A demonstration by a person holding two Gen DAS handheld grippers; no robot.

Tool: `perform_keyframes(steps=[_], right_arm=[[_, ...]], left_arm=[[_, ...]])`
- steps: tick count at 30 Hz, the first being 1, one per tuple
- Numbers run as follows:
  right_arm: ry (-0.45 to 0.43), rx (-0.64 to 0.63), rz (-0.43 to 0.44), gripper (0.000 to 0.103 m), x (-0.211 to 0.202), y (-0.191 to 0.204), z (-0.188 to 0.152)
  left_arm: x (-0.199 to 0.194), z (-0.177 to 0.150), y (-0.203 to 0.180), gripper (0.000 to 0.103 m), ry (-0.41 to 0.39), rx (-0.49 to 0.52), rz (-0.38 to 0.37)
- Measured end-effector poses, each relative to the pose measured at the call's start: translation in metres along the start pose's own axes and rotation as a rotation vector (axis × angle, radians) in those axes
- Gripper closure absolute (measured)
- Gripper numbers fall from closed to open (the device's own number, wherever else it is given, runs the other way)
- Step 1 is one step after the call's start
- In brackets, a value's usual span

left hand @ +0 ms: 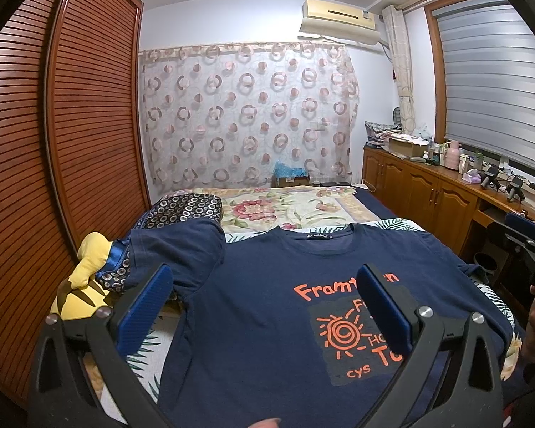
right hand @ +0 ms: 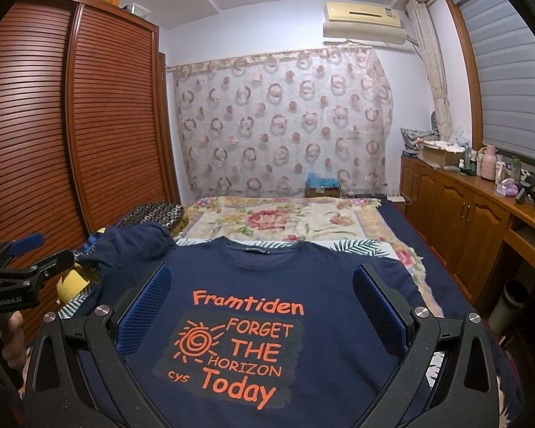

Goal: Fold small clothes

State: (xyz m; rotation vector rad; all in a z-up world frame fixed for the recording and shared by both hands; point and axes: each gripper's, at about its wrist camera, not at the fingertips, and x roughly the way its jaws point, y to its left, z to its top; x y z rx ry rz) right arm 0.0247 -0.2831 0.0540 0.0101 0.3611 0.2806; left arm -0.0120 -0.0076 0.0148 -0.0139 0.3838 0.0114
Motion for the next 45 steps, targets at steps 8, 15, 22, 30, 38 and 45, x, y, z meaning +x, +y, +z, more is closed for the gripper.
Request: perform_keyframes(steps=[8, 15, 22, 30, 38, 45], right_arm=[[-0.001, 0.000, 0.001, 0.000, 0.000, 0.000, 0.000], [-0.002, 0.001, 0.000, 0.000, -0.001, 0.001, 0.000], [-0.002, 0.000, 0.002, 0.000, -0.002, -0.004, -0.001], [0.022, -0.024, 0.029, 0.000, 0.014, 0.026, 0.001], [0.056, -0.036, 0.062, 0.000, 0.037, 0.030, -0.003], [0.090, -0.060, 0.096, 0.000, 0.059, 0.031, -0.012]], left_arm=[[0.000, 0.000, -0.001, 0.000, 0.000, 0.000, 0.000], [0.000, -0.001, -0.001, 0.000, -0.002, 0.000, 0.002], [0.000, -0.001, -0.001, 0.000, -0.001, 0.002, 0.000], [0.002, 0.001, 0.003, 0.000, 0.036, -0.003, 0.004], [0.019, -0.005, 0.029, 0.000, 0.078, -0.002, 0.031], [0.044, -0.016, 0.059, 0.000, 0.118, 0.003, 0.046]])
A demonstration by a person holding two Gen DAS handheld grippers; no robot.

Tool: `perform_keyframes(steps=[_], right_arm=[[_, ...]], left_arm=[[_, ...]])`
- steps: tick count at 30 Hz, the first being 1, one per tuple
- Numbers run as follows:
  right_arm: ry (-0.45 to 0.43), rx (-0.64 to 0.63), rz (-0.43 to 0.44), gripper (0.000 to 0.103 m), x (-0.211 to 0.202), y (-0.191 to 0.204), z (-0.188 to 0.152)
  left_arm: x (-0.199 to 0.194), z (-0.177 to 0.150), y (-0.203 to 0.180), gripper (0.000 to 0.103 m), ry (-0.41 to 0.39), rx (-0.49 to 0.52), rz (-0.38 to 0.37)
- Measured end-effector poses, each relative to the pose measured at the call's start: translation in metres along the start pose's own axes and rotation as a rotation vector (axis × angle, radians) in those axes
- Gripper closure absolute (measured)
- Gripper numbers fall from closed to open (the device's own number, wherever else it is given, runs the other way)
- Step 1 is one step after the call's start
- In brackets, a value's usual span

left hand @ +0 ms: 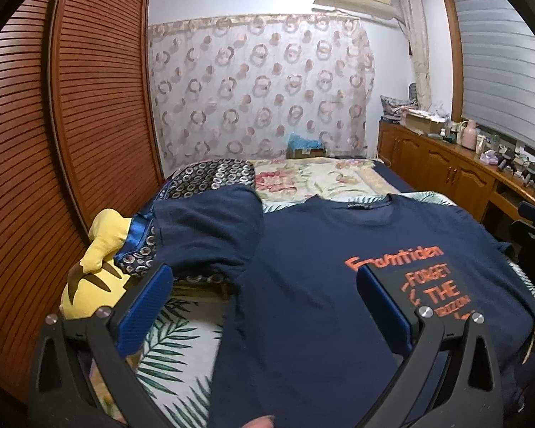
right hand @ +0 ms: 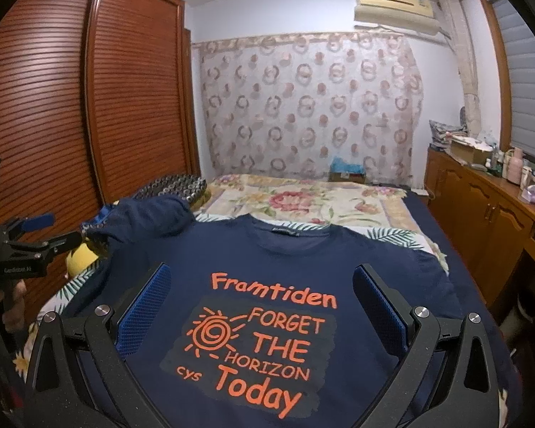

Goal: Fold small clothes
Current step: 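Lower the left tool onto the T-shirt side edge and close it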

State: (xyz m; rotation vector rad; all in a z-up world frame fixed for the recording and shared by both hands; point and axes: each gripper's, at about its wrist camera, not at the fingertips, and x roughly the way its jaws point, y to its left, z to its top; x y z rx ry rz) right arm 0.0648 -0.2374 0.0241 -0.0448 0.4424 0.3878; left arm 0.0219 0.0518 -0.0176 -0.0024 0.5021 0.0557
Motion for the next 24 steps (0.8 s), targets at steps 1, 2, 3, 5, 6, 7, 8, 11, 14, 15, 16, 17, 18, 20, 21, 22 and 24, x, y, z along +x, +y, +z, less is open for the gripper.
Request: perform_keyframes(steps=[1, 2, 3, 5, 6, 7, 8, 11, 14, 15, 16, 17, 18, 20, 21, 22, 24], right_arm=[[0.005, -0.001, 0.006, 0.000, 0.003, -0.001, -0.002], [0.011, -0.003, 0.011, 0.000, 0.008, 0.000, -0.002], [0.019, -0.004, 0.016, 0.000, 0.013, 0.000, -0.003], [0.034, -0.008, 0.028, 0.000, 0.023, 0.001, -0.004], [0.040, -0.012, 0.034, 0.000, 0.027, 0.002, -0.005], [0.045, -0.018, 0.037, 0.000, 0.031, 0.004, -0.006], [0.050, -0.023, 0.041, 0.000, 0.036, 0.004, -0.007], [0.072, -0.035, 0.058, 0.000, 0.049, 0.007, -0.011], [0.099, -0.047, 0.077, 0.000, 0.061, 0.010, -0.016], [0.110, -0.050, 0.084, 0.000, 0.065, 0.012, -0.018], [0.119, -0.054, 0.091, 0.000, 0.069, 0.014, -0.019], [0.125, -0.056, 0.098, 0.000, 0.072, 0.015, -0.020], [0.130, -0.059, 0.103, 0.000, 0.075, 0.016, -0.022], [0.144, -0.060, 0.115, 0.000, 0.080, 0.017, -0.026], [0.149, -0.058, 0.121, 0.000, 0.082, 0.018, -0.027], [0.154, -0.056, 0.127, 0.000, 0.084, 0.019, -0.029], [0.163, -0.054, 0.138, 0.000, 0.087, 0.021, -0.031]], left_arm=[[0.005, -0.001, 0.004, 0.000, 0.006, 0.003, 0.002], [0.007, -0.001, 0.006, 0.000, 0.014, 0.005, 0.000], [0.011, -0.002, 0.010, 0.000, 0.021, 0.006, -0.002], [0.021, -0.005, 0.019, 0.000, 0.044, 0.003, -0.010], [0.026, -0.006, 0.024, 0.000, 0.055, 0.000, -0.012], [0.031, -0.007, 0.031, 0.000, 0.068, -0.003, -0.014], [0.035, -0.010, 0.036, 0.000, 0.076, -0.003, -0.012], [0.048, -0.011, 0.050, 0.000, 0.102, -0.005, -0.010], [0.060, -0.010, 0.065, 0.000, 0.127, -0.022, -0.014], [0.064, -0.009, 0.070, 0.000, 0.134, -0.030, -0.018], [0.068, -0.008, 0.077, 0.000, 0.139, -0.038, -0.016], [0.069, -0.007, 0.080, 0.000, 0.140, -0.041, -0.013], [0.071, -0.006, 0.084, 0.000, 0.139, -0.044, -0.013], [0.075, -0.002, 0.097, 0.003, 0.141, -0.060, -0.017], [0.076, -0.001, 0.101, 0.004, 0.143, -0.064, -0.019], [0.079, 0.002, 0.105, 0.004, 0.147, -0.069, -0.023], [0.087, 0.008, 0.112, 0.007, 0.153, -0.071, -0.023]])
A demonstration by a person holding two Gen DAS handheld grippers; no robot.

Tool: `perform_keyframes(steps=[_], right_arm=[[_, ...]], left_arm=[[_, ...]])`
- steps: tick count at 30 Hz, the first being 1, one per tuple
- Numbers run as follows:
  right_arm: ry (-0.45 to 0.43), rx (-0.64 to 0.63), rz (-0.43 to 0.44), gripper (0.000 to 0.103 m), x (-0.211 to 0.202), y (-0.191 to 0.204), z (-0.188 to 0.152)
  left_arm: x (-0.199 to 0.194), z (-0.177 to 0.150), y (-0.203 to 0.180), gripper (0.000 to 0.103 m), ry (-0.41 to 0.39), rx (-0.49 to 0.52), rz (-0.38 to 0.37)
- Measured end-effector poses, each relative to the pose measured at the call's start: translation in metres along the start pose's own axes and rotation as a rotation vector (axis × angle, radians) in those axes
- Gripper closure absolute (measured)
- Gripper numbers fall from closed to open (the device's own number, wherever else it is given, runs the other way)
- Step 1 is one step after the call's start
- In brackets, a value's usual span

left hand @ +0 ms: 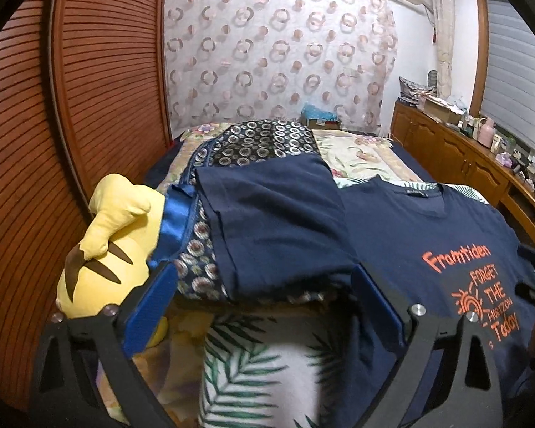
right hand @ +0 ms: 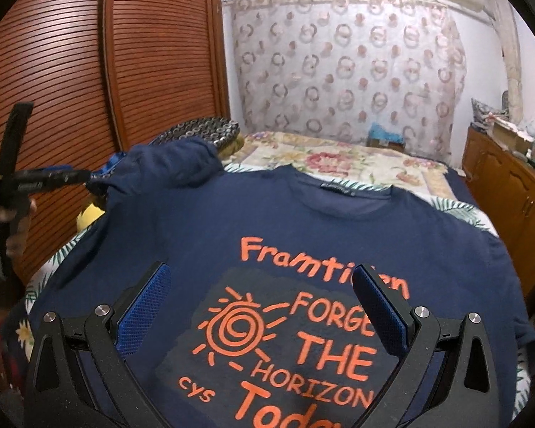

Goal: Fold small clothes
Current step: 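Lower the left tool onto the T-shirt side edge and close it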

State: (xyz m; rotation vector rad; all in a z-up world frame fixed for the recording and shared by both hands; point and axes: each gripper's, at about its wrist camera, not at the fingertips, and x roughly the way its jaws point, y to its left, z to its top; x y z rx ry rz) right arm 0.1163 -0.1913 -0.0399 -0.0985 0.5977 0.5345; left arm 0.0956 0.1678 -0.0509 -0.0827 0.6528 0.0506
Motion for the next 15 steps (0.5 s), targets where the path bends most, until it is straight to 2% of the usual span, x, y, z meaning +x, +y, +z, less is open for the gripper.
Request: perform_keyframes(steps=[7, 15], right_arm=[[0.019, -0.021, 0.026, 0.000, 0.008, 0.007, 0.000], [0.064, -0.031, 0.068, 0.000, 0.029, 0.010, 0.005]], left_arm=[[0.034, 0.027, 0.015, 0.013, 0.058, -0.022, -0.027], [0.088, 0.045, 0.035, 0.039, 0.160, -0.048, -0.019]])
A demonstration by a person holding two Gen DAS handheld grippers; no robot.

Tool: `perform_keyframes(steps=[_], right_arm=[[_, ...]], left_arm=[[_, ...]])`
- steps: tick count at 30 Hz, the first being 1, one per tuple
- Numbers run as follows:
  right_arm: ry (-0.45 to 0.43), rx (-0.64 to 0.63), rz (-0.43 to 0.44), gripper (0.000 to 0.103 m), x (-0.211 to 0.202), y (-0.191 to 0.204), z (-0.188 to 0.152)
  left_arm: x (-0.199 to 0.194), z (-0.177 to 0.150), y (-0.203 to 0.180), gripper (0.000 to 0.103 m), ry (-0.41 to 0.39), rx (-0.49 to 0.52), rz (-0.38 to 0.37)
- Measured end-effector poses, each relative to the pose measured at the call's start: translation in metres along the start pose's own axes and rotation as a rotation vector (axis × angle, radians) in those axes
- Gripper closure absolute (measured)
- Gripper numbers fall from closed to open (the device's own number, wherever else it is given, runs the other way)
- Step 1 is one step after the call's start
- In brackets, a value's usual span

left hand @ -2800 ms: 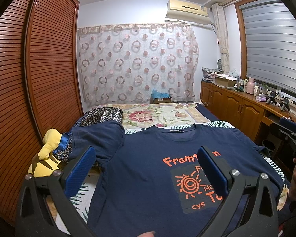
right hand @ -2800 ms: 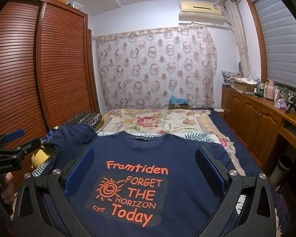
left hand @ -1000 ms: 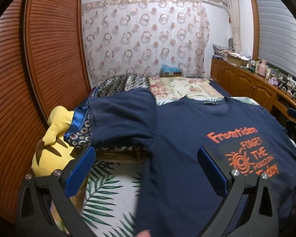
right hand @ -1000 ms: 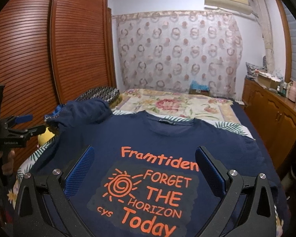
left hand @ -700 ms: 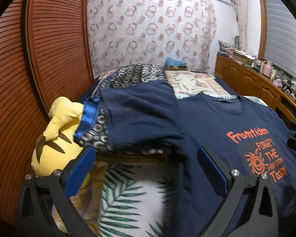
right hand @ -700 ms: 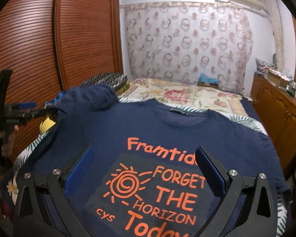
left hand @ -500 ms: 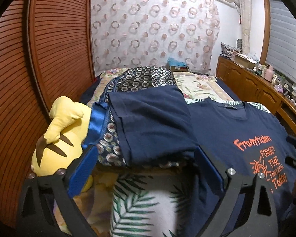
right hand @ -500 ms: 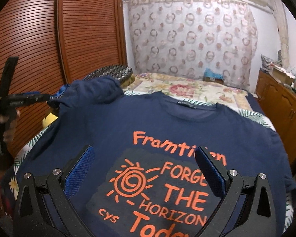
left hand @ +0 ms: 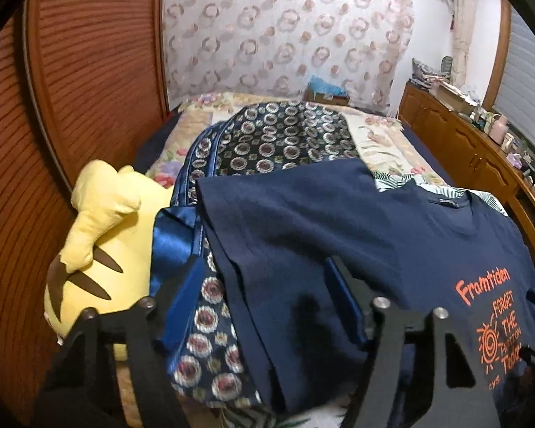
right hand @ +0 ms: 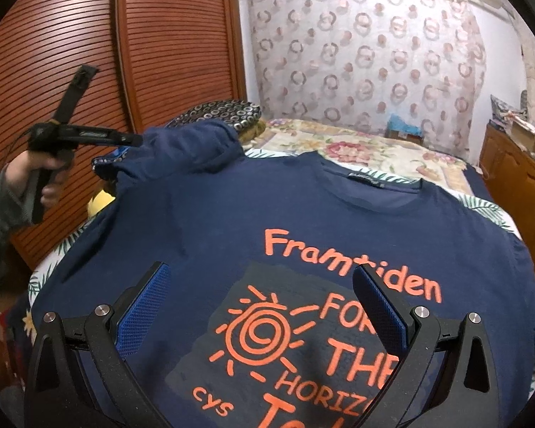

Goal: Fold small clothes
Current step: 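Lower the left tool onto the T-shirt side edge and close it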

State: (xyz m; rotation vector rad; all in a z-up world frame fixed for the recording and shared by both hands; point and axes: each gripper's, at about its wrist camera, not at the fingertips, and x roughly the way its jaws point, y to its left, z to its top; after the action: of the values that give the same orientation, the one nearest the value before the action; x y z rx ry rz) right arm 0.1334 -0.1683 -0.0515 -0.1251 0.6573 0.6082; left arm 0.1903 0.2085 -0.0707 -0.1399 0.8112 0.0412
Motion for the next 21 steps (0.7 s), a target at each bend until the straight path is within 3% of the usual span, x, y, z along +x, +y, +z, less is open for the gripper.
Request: perform_keyframes(steps=[4, 8, 16, 18, 21], right_arm=[[0.014, 0.006, 0.022, 0.000, 0.006, 0.000, 0.001], [0.025, 0.010, 0.035, 0.000, 0.007, 0.001, -0.004], [0.027, 0.013, 0.049, 0.000, -0.003, 0.008, -0.008], [0.023, 0.012, 0.050, 0.000, -0.003, 0.008, -0.009], [0.024, 0.015, 0.050, 0.000, -0.004, 0.009, -0.009]], left_arm=[[0.014, 0.003, 0.006, 0.050, 0.034, -0.018, -0.007], [0.019, 0.004, 0.005, 0.050, 0.046, -0.003, -0.055], [0.024, 0.005, 0.008, 0.053, 0.078, 0.018, -0.066], [0.022, 0.006, 0.009, 0.075, 0.076, 0.019, -0.065], [0.015, 0.007, 0.006, 0.094, 0.060, 0.037, -0.083]])
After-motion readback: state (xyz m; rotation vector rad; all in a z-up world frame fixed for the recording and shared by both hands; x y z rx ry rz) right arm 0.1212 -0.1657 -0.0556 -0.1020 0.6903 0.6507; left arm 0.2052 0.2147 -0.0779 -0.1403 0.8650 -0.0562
